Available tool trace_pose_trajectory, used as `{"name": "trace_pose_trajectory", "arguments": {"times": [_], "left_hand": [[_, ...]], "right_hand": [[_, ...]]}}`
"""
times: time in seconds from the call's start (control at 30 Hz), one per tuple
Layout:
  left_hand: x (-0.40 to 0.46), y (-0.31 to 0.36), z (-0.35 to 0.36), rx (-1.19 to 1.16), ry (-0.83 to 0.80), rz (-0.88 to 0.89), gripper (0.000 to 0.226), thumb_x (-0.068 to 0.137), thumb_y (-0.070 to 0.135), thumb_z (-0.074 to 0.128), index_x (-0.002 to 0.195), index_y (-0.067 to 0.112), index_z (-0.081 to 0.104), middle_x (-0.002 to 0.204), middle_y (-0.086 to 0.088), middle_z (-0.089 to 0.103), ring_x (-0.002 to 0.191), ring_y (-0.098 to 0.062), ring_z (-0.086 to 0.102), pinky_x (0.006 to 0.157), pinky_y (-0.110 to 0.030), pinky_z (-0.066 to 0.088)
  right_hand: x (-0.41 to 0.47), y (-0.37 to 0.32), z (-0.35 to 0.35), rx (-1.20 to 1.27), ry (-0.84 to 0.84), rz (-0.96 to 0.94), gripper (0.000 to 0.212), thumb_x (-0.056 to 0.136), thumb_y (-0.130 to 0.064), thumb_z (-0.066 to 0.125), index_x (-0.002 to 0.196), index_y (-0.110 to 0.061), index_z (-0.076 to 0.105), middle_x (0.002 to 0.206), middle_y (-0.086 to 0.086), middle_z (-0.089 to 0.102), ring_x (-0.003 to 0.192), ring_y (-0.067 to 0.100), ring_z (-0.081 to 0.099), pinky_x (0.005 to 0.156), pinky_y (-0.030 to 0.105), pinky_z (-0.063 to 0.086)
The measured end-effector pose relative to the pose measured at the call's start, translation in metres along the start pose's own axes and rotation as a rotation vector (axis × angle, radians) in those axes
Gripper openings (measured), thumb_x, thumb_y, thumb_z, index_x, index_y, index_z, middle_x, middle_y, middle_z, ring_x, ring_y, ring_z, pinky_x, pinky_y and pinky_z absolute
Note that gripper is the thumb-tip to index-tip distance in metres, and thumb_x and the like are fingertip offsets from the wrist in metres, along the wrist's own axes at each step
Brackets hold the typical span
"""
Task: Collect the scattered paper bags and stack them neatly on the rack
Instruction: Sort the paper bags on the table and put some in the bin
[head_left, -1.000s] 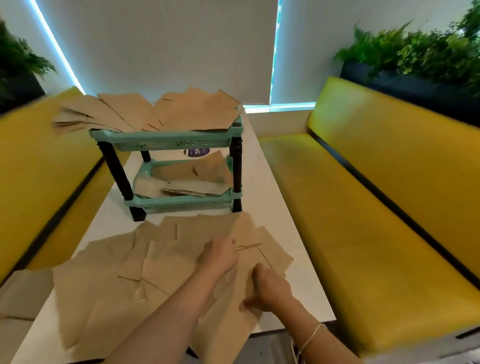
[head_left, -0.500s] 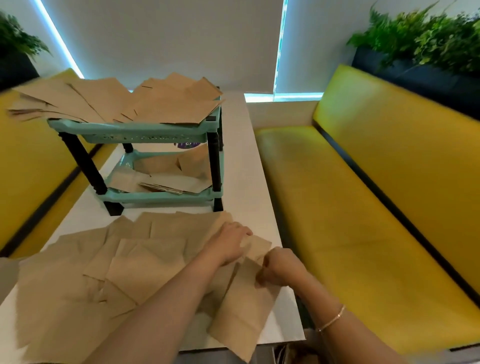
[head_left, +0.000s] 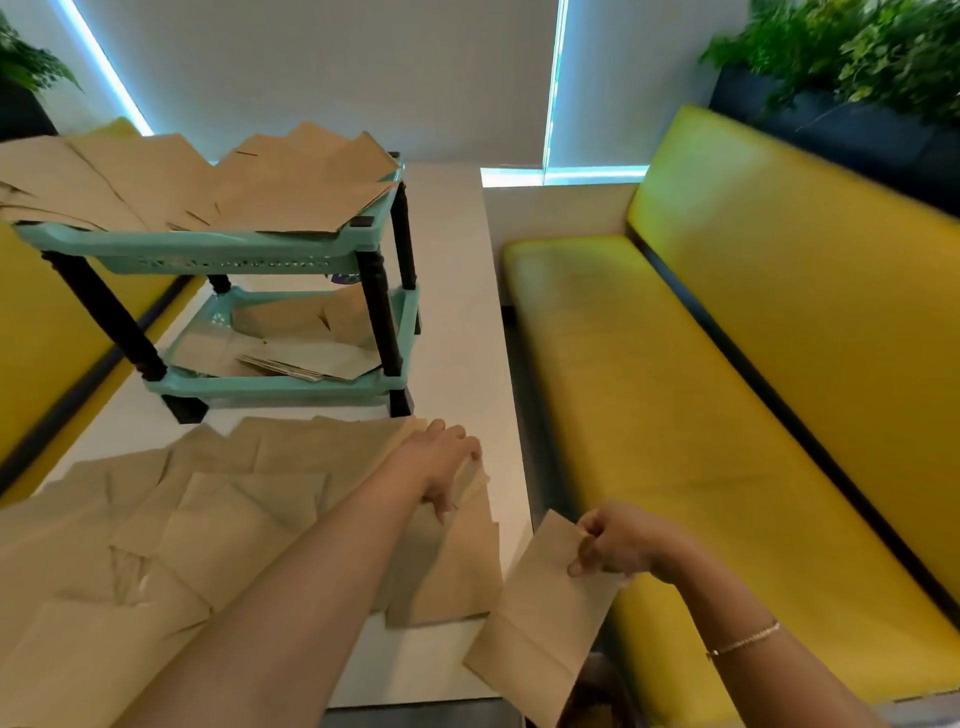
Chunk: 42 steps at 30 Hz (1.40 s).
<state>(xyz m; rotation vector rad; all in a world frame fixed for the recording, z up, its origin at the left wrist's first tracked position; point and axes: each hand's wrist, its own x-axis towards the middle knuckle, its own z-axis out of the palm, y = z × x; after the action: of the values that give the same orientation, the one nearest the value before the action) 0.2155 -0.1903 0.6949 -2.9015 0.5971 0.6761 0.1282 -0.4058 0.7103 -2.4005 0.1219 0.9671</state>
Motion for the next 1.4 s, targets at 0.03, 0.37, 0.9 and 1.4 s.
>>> {"name": "trace_pose_trajectory", "arguments": {"times": [0.03,0.37,0.9,1.4], "left_hand": [[0.0,0.001,-0.002,-0.025,-0.008,-0.012,0.083,0.062,0.023,0.084,0.131,0.029,0.039,0.131,-0.001,0.043,0.118,-0.023,0.038,0.097,-0.037,0.039],[0.003,0.0,-0.01,-0.137,0.063,0.018,0.026,0.073,0.022,0.076,0.087,0.03,0.055,0.099,0.001,0.044,0.089,-0.018,0.048,0.071,-0.026,0.04],[-0.052,0.051,-0.128,-0.765,0.557,0.197,0.02,0.07,0.029,0.08,0.081,0.025,0.064,0.073,0.014,0.056,0.069,-0.003,0.049,0.058,-0.009,0.039],[-0.034,0.118,-0.03,-1.084,0.662,0.014,0.009,0.083,0.023,0.069,0.085,0.025,0.061,0.08,0.012,0.063,0.074,-0.006,0.058,0.073,-0.022,0.047]], "right_hand": [[0.001,0.003,-0.004,0.009,0.003,0.013,0.007,0.081,-0.02,0.07,0.084,-0.022,0.064,0.09,-0.003,0.062,0.084,0.017,0.057,0.053,0.019,0.048],[0.004,0.077,-0.028,0.096,0.117,0.236,0.007,0.085,-0.008,0.062,0.08,-0.012,0.06,0.076,0.007,0.057,0.06,0.02,0.052,0.041,0.024,0.043],[0.022,0.132,0.036,0.027,0.246,0.324,0.031,0.089,0.0,0.04,0.113,0.003,0.059,0.06,0.01,0.064,0.046,0.015,0.057,0.054,0.027,0.053],[0.052,0.164,0.115,0.134,0.27,0.357,0.051,0.093,-0.034,0.054,0.134,-0.005,0.045,0.116,0.017,0.064,0.106,0.03,0.062,0.091,0.031,0.047]]}}
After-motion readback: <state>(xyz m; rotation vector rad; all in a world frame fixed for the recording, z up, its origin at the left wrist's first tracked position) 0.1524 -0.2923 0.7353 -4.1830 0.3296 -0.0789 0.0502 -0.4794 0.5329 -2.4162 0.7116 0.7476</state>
